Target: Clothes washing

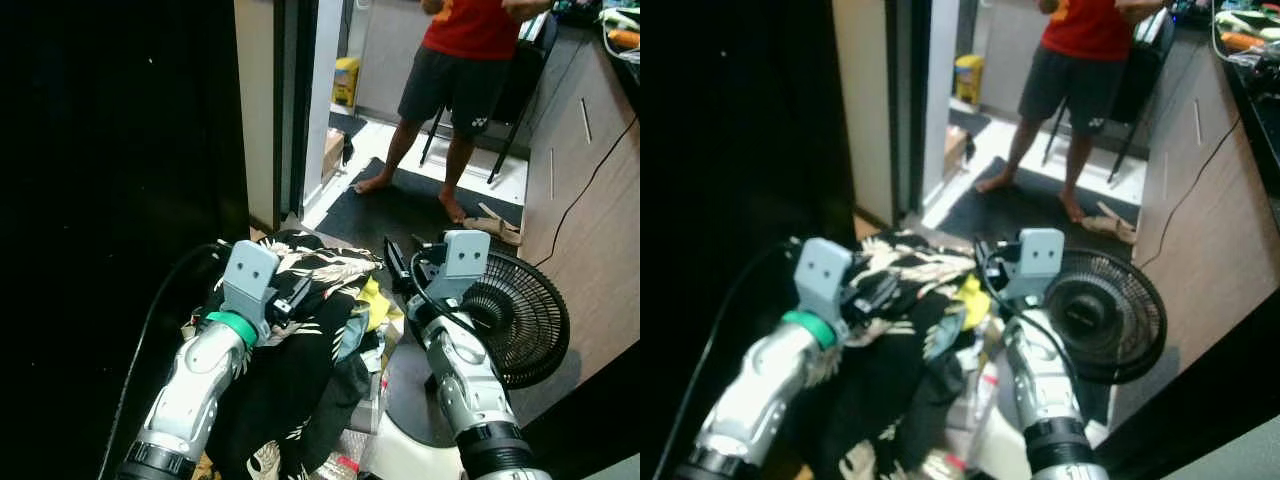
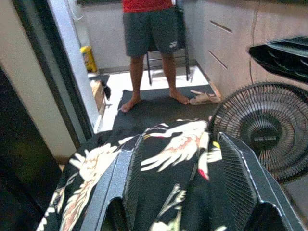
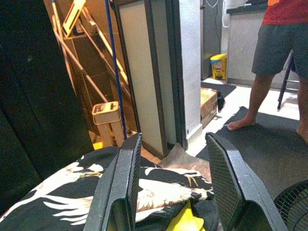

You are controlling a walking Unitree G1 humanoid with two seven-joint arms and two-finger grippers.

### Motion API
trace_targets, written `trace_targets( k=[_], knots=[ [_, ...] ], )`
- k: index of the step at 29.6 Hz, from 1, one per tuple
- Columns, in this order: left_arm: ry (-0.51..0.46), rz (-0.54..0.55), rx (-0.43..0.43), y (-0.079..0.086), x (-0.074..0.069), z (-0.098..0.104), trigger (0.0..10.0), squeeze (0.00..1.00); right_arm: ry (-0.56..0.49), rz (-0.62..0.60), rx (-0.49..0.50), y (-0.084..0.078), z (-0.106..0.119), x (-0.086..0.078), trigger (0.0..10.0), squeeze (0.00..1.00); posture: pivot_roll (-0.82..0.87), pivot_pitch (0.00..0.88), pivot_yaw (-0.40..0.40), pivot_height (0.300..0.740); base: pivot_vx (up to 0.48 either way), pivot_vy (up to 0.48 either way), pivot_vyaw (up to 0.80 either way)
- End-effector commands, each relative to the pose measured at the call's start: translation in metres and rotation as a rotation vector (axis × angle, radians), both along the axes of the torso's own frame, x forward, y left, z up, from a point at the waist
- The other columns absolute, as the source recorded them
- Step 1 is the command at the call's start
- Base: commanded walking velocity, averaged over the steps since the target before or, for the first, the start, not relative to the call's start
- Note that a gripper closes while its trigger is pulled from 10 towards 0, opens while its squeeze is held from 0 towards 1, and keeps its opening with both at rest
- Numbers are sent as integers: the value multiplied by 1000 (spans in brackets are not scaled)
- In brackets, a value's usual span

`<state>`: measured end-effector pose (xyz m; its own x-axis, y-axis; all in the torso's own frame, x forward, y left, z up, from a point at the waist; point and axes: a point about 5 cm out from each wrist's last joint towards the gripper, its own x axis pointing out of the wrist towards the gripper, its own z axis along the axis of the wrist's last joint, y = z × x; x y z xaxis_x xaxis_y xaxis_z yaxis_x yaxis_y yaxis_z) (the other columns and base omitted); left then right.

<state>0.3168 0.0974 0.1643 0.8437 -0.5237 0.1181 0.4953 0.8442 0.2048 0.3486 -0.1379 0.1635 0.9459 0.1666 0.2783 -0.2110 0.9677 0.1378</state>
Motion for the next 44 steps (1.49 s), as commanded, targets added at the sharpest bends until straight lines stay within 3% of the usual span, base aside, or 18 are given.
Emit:
trace_targets(
  k=[1, 5, 10, 14, 16, 18, 21, 30, 31, 32, 39, 44],
  knots=[
    [27, 31, 71, 1, -1, -15, 10000, 0, 27, -7, -14, -4, -9, -2, 10000, 0, -7, 43, 1, 740, 0, 0, 0],
    [66, 97, 209, 6, 7, -30, 10000, 0, 29, -5, -16, -4, -11, -2, 10000, 0, -7, 41, -4, 740, 0, 0, 0],
    [109, 137, 216, 10, 14, -32, 10000, 0, 31, -1, -19, -3, -11, -1, 10000, 0, -5, 37, -7, 740, 0, 0, 0],
    [251, 190, 181, 26, 30, -34, 10000, 0, 29, 6, -23, -1, -10, 1, 10000, 0, -8, 34, -6, 740, 0, 0, 0],
    [297, 152, 211, 29, 30, -41, 10000, 0, 28, 7, -23, -1, -10, 1, 10000, 0, -6, 34, -4, 740, 0, 0, 0],
    [434, 34, 283, 34, 20, -65, 10000, 0, 30, 4, -21, -2, -11, 1, 10000, 0, -6, 34, -4, 740, 0, 0, 0],
    [465, -18, 289, 33, 16, -71, 10000, 0, 32, 2, -20, -3, -12, 0, 10000, 0, -6, 34, -4, 740, 0, 0, 0],
    [521, -67, 189, 20, 18, -70, 10000, 0, 40, -3, -18, -3, -14, 0, 10000, 0, -8, 47, -4, 740, 0, 0, 0],
    [520, -54, 160, 18, 21, -67, 7020, 0, 41, -3, -19, -3, -15, 0, 10000, 0, -10, 54, -6, 740, 0, 0, 0],
    [513, -40, 134, 17, 24, -63, 0, 0, 42, -3, -19, -3, -15, 0, 10000, 0, -11, 57, -7, 740, 0, 0, 0],
    [491, -27, 123, 17, 27, -57, 0, 0, 43, -5, -19, -4, -16, -1, 10000, 0, -12, 58, -5, 740, 0, 0, 0],
    [463, -15, 176, 18, 25, -59, 0, 0, 43, -8, -16, -4, -16, -1, 10000, 0, -12, 60, -4, 740, 0, 0, 0]
  ],
)
